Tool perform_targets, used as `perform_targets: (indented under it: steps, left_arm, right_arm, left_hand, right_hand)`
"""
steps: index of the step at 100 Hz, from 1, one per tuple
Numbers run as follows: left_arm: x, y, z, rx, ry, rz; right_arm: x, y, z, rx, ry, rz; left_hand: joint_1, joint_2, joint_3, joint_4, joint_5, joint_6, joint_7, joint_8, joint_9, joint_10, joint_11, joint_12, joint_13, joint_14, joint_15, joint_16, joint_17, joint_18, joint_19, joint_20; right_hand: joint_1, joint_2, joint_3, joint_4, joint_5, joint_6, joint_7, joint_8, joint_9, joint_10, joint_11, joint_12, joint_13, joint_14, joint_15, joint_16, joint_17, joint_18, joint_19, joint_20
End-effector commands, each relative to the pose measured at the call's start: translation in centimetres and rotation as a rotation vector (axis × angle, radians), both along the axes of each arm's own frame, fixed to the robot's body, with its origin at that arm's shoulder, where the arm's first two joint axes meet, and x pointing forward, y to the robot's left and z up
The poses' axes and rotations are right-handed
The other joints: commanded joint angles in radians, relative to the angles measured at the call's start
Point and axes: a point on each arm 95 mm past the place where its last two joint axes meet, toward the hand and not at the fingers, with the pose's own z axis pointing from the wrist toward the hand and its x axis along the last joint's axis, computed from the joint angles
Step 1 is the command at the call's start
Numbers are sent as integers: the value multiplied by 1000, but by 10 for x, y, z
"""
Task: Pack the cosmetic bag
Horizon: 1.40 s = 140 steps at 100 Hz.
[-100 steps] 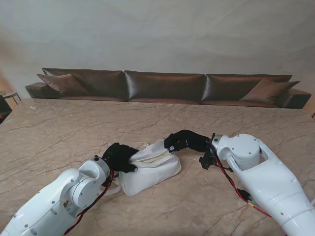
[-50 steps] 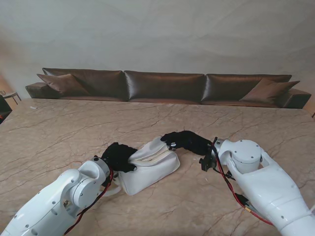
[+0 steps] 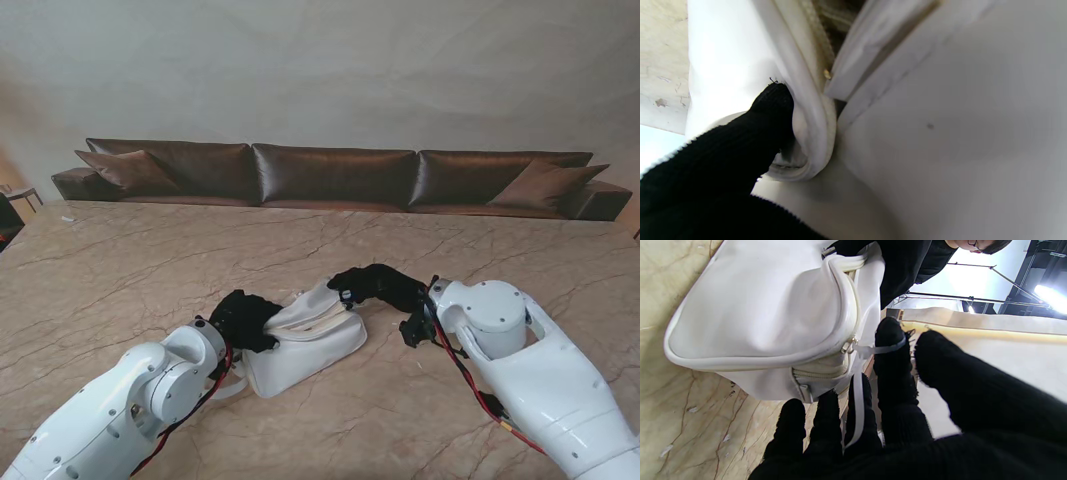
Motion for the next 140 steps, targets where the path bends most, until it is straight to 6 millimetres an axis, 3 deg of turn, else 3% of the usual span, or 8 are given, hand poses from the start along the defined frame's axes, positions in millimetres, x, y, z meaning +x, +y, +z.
perform_targets:
  steps: [1,23,61,77,90,106,119,140]
  left_arm:
    - [-12,-6,-22,21,65,-28]
    - [-16,-17,-27,36,71,-83]
    - [-20,-27,-26,23,84,-115]
    - [-21,-29,-23,19,81,-121]
    - [-22,-31,-24,12,86,-120]
    - [-22,-31,-25,9,91,-120]
    - [-23,-33,-26,5,90,-121]
    - [-25,-38,-27,-6,94,-130]
  right_arm:
    - [-3,11,6,37,-11,16]
    - [1,20,5,72,-43,24]
    - [6,43,-6,55,-35,90]
    - [8,47,-5,44,-45,122]
    - [7,50,-7,74,-23,143]
    - [5,49,-11,54,-21,174]
    - [3,49,-13,28,-21,222]
    - [0,57,-16,-31,-85,324]
  left_hand:
    - [322,193,199,180,142,-209,177,35,78,-111,78,15,49,-15,69,26,-5,1,33,0]
    - [318,192,198,179,137,-217,177,38,78,-119,79,19,51,-24,69,25,-1,-1,34,-1]
    - [320,192,196,179,137,-215,177,41,77,-117,79,21,51,-22,69,26,-1,-2,35,-2]
    - [317,190,199,177,136,-214,176,41,78,-116,78,22,54,-23,70,26,1,-2,36,-2]
    - [317,190,200,177,137,-216,177,42,78,-118,78,22,54,-23,71,25,1,-2,36,-3]
    - [318,193,198,177,135,-215,177,42,77,-118,79,22,51,-24,68,24,0,-4,34,-4]
    - [318,193,197,177,134,-214,177,42,78,-118,78,21,50,-25,68,24,0,-2,35,-4]
    - [319,195,197,177,133,-214,178,42,76,-119,80,22,50,-24,68,24,-1,-2,35,-4]
  right_hand:
    - [-19,-39,25,17,77,-227,103,-17,-11,-20,-32,-42,-49,-9,-148,-118,-16,-1,-42,3]
    - [-12,-62,-4,-18,67,-253,102,-112,-29,-53,-65,-83,-53,-41,-223,-171,-37,19,-149,-30]
    - [9,-47,-47,-48,54,-266,90,-187,-39,-51,-85,-93,-58,-43,-278,-222,-30,40,-229,-71]
    - [27,-18,-81,-62,-27,-273,39,-417,-71,-59,-119,-109,-57,-41,-305,-253,-24,42,-262,-136]
    - [21,7,-97,-52,-94,-262,12,-482,-93,-60,-133,-115,-53,-39,-315,-285,-21,42,-277,-165]
    - [-4,36,-126,-36,-229,-323,-43,-506,-130,-49,-138,-119,-51,-35,-323,-329,-19,40,-286,-191]
    - [-55,109,-178,15,-344,-351,-198,-466,-157,-60,-290,-189,-43,-43,-344,-452,-12,36,-320,-263]
    - [-78,128,-232,26,-365,-387,-197,-452,-163,-78,-357,-206,-39,-50,-358,-532,-6,36,-352,-328]
